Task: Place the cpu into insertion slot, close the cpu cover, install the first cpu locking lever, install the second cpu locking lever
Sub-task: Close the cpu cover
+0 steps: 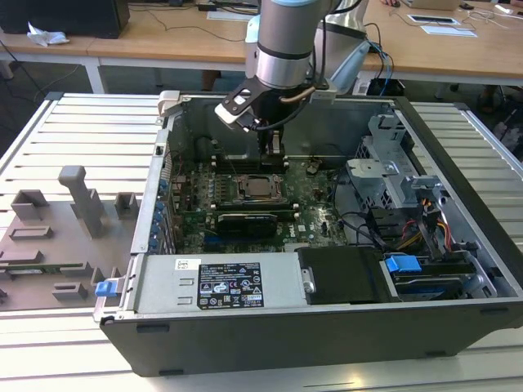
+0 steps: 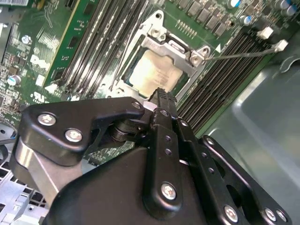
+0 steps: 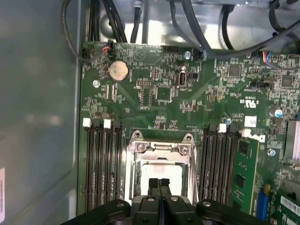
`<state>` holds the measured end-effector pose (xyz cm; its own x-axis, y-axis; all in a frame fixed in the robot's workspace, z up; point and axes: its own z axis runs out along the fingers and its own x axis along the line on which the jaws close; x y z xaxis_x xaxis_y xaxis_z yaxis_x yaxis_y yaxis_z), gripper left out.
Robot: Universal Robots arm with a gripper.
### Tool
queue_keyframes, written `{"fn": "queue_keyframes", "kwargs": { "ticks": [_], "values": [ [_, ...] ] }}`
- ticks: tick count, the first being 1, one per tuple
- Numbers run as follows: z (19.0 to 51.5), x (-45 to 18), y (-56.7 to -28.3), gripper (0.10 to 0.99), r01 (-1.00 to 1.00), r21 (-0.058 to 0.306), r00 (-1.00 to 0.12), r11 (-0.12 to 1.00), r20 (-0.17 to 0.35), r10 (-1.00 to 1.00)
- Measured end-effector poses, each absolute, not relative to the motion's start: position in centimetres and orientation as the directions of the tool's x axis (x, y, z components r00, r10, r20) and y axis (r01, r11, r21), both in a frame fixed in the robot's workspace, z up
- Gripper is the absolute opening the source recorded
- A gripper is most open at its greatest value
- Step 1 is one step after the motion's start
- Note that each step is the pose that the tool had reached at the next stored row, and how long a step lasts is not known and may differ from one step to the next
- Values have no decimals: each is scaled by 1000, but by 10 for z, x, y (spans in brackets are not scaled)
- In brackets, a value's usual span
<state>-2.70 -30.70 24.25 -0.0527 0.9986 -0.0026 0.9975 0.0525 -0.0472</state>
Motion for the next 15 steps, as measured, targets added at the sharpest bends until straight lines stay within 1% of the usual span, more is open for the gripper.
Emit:
{"fn": "queue_keyframes", "kwargs": {
  "ticks": [6, 15],
  "values": [
    [242, -43, -307, 106, 998, -47, -53, 52, -3, 999],
    [236, -50, -307, 106, 997, -47, -53, 53, -3, 999]
  ]
}}
